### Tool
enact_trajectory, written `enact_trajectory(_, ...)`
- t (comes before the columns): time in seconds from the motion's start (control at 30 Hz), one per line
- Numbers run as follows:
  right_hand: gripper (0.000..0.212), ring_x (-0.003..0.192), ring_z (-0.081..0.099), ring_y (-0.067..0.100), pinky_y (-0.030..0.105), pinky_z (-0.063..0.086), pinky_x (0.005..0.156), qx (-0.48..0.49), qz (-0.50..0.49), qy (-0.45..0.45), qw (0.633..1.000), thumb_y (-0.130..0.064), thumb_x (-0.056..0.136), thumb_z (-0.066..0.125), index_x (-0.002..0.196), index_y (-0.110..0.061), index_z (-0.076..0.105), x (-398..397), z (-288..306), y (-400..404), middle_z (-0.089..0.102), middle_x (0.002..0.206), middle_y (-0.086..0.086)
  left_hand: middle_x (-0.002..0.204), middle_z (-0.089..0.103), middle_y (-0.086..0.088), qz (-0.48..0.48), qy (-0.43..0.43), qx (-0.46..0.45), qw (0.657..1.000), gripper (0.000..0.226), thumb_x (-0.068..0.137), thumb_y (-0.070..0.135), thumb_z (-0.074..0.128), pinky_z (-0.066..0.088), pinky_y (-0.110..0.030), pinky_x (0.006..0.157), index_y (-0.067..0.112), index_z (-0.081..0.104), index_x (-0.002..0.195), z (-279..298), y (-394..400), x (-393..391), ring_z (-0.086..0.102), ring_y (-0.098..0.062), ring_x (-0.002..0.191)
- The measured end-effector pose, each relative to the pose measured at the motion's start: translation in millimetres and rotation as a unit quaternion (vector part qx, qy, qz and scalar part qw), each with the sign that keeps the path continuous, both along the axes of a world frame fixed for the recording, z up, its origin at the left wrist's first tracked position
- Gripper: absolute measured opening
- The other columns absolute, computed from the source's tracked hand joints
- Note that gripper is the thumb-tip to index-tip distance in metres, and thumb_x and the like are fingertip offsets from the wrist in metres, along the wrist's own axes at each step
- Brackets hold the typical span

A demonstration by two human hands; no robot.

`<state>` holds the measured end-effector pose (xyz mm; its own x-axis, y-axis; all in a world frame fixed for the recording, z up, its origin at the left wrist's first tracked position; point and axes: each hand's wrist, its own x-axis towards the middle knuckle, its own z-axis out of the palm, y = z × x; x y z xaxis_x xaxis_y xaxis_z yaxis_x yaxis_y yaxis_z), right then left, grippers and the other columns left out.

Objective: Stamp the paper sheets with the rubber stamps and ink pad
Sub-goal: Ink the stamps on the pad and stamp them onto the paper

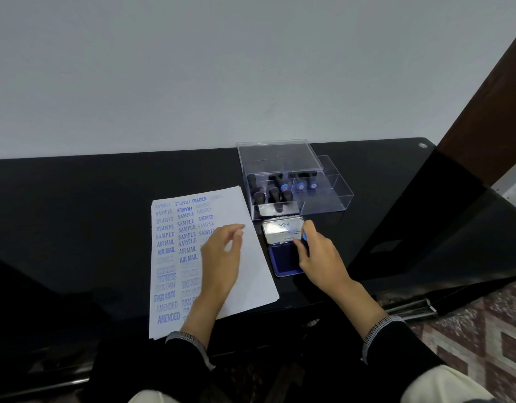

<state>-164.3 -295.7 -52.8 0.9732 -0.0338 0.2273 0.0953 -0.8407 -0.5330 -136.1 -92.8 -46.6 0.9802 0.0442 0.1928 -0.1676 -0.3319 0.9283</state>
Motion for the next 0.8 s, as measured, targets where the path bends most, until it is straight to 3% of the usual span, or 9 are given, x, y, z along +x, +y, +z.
enact_trajectory(0.1,0.025,0.073,0.059,0.019,0.035,0.05,0.053,-0.009,0.005,0.005,1.0,-0.021,0.098,0.048,0.09,-0.027,0.026,-0.5,4.0,-0.6,0.062,0.093,0.005,0.11,0.067,0.01,0.092,0.036,0.006,0.995,0.02,0.099,0.025,0.052,0.048,-0.018,0.084,0.021,0.068,0.11,12.6,18.7,9.2,0.062,-0.005,0.098)
enact_trajectory(0.23,0.013,0.083,0.06,0.015,0.037,0.054,0.061,0.02,0.01,0.028,0.999,-0.031,0.1,0.042,0.096,-0.024,0.033,-3.2,9.9,1.0,0.061,0.102,-0.003,0.127,0.059,-0.002,0.212,0.055,0.179,0.959,0.03,0.096,0.027,0.054,0.043,-0.04,0.096,0.019,0.062,0.125,8.9,64.8,18.9,0.052,-0.023,0.118)
enact_trajectory(0.33,0.017,0.071,0.054,0.007,0.025,0.044,0.052,0.037,0.009,0.022,0.999,-0.034,0.102,0.037,0.091,-0.022,0.033,-5.8,12.1,3.6,0.058,0.087,-0.007,0.136,0.05,-0.014,0.231,0.144,0.258,0.927,0.054,0.091,0.041,0.06,0.03,-0.055,0.108,0.013,0.051,0.135,2.4,92.5,24.2,0.039,-0.036,0.128)
enact_trajectory(0.43,0.02,0.058,0.045,0.008,0.021,0.032,0.049,0.049,0.001,0.007,0.999,-0.031,0.103,0.03,0.086,-0.021,0.032,-7.6,13.0,6.2,0.048,0.07,-0.006,0.139,0.046,-0.014,0.212,0.169,0.273,0.923,0.071,0.088,0.052,0.059,0.017,-0.054,0.11,0.011,0.04,0.142,-2.7,101.9,24.1,0.03,-0.036,0.134)
enact_trajectory(0.6,0.018,0.06,0.049,0.017,0.03,0.038,0.049,0.026,-0.01,0.006,1.0,-0.025,0.103,0.028,0.087,-0.019,0.033,-4.7,12.1,8.2,0.051,0.071,0.002,0.135,0.044,-0.011,0.182,0.126,0.309,0.925,0.059,0.085,0.052,0.062,0.012,-0.051,0.112,0.019,0.048,0.132,-12.6,106.3,20.4,0.028,-0.032,0.132)
enact_trajectory(0.7,0.015,0.058,0.046,0.015,0.026,0.032,0.049,0.003,-0.013,0.006,1.0,-0.022,0.102,0.03,0.088,-0.019,0.034,-2.2,11.4,8.9,0.048,0.07,0.0,0.136,0.042,-0.009,0.178,0.111,0.331,0.92,0.065,0.085,0.055,0.061,0.012,-0.051,0.114,0.02,0.045,0.137,-19.1,108.4,18.8,0.03,-0.031,0.132)
enact_trajectory(0.8,0.015,0.059,0.049,0.018,0.03,0.036,0.048,0.002,-0.017,0.005,1.0,-0.021,0.102,0.031,0.088,-0.018,0.036,-0.7,9.9,8.8,0.052,0.071,0.002,0.138,0.041,-0.009,0.176,0.106,0.332,0.921,0.069,0.085,0.056,0.06,0.01,-0.051,0.116,0.019,0.042,0.14,-21.3,109.4,18.4,0.029,-0.032,0.133)
